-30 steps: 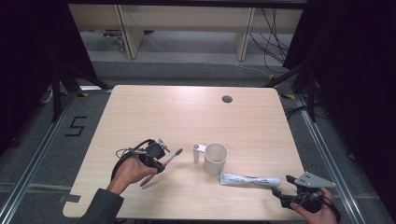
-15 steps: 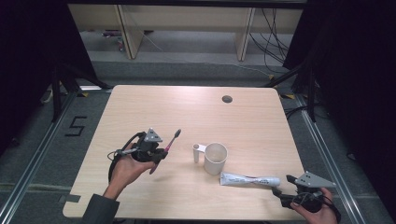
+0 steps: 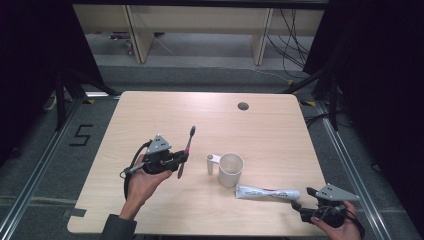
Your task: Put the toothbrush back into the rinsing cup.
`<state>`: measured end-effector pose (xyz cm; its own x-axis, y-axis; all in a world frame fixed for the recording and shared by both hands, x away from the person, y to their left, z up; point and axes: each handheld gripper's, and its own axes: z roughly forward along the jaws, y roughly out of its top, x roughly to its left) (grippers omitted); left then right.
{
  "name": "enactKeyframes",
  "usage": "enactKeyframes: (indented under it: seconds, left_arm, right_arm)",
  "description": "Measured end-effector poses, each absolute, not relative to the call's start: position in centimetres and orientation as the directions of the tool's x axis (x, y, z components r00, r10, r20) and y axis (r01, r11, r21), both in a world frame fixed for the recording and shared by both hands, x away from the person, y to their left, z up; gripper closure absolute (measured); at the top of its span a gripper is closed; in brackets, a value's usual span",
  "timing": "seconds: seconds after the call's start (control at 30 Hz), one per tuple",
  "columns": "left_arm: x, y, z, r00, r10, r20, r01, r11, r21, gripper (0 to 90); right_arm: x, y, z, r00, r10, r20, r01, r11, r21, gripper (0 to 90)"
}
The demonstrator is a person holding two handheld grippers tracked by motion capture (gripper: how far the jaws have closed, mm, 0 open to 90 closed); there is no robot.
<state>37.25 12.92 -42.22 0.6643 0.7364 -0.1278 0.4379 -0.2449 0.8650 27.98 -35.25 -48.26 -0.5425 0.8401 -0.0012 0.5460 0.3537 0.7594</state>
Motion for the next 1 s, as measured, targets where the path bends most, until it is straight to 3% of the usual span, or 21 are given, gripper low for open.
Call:
enactKeyframes:
  seconds: [1.0]
  left_arm:
    - [38.5, 9.5, -39.7, 0.698, 0.707, -0.114, 0.274, -0.117, 0.955, 79.6]
  right_arm:
    - [28.0, -35.2, -48.3, -0.531, 0.847, 0.012, 0.550, 0.333, 0.766, 24.4]
